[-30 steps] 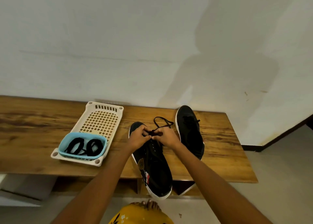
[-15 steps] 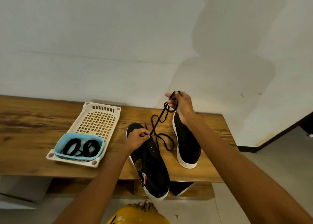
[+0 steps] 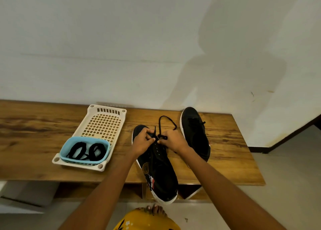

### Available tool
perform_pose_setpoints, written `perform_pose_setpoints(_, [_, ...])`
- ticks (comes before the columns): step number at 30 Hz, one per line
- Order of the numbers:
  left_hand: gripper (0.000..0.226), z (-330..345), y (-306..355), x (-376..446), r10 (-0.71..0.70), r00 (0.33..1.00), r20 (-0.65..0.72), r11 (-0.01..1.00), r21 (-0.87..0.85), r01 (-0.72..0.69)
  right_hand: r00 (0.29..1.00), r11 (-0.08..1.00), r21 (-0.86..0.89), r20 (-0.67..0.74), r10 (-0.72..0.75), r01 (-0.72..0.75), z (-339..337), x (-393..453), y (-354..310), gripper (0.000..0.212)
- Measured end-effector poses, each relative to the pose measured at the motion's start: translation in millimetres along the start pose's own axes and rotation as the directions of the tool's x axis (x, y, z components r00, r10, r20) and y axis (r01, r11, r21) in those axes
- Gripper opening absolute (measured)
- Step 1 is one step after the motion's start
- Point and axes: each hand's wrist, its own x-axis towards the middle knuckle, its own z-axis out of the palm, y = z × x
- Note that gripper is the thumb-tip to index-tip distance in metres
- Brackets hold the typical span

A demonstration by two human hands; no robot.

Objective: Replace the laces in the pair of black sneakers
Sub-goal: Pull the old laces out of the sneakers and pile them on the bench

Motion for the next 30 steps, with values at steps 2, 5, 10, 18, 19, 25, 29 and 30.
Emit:
perform_pose_setpoints(2, [0.028,-0.5,-0.4,-0.1,-0.006,1.000,0.002,1.000,-0.016,0.006,1.000,0.997,-0.071,-0.010,-0.005,0.005,-4.8,2.0,-1.6,0.025])
perform_pose_setpoints(5, [0.026,-0.1,-0.2,-0.3,0.002,1.000,-0.007,1.000,-0.024,-0.002,0.999,0.997,-0.062,0.020,-0.040,0.041,-7.5,1.3,-4.6,0.021])
perform_pose_setpoints(10, [0.023,0.1,-0.4,-2.3,0.023,1.000,-0.003,1.000,0.000,-0.023,0.999,0.996,0.081,0.046,-0.029,0.025,-1.0,3.5,-0.8,0.015])
perform_pose_setpoints(18, [0.026,-13.9,15.1,26.2,0.122,0.992,0.040,0.966,0.225,-0.128,0.953,0.220,0.976,-0.059,0.296,-0.008,-56.3,-5.9,-14.1,0.027])
perform_pose_setpoints(19, [0.027,-17.0,17.0,31.3,0.121,0.991,0.056,0.959,0.249,-0.131,0.937,0.092,0.995,-0.078,0.340,0.050,-68.2,-2.1,-11.8,0.025])
perform_pose_setpoints(25, [0.035,-25.7,26.5,49.0,0.126,0.978,0.168,0.934,0.312,-0.174,0.969,0.686,0.717,-0.060,0.239,-0.125,-69.4,14.6,10.4,0.017])
perform_pose_setpoints(29, [0.034,-28.9,19.9,51.8,0.118,0.972,0.204,0.925,0.334,-0.183,0.991,0.992,0.020,0.040,0.125,-0.126,1.5,18.6,24.3,0.039])
perform_pose_setpoints(30, [0.034,-29.3,18.0,52.5,0.123,0.971,0.205,0.923,0.336,-0.188,0.991,0.990,-0.068,0.031,0.128,-0.125,17.0,17.7,23.0,0.039])
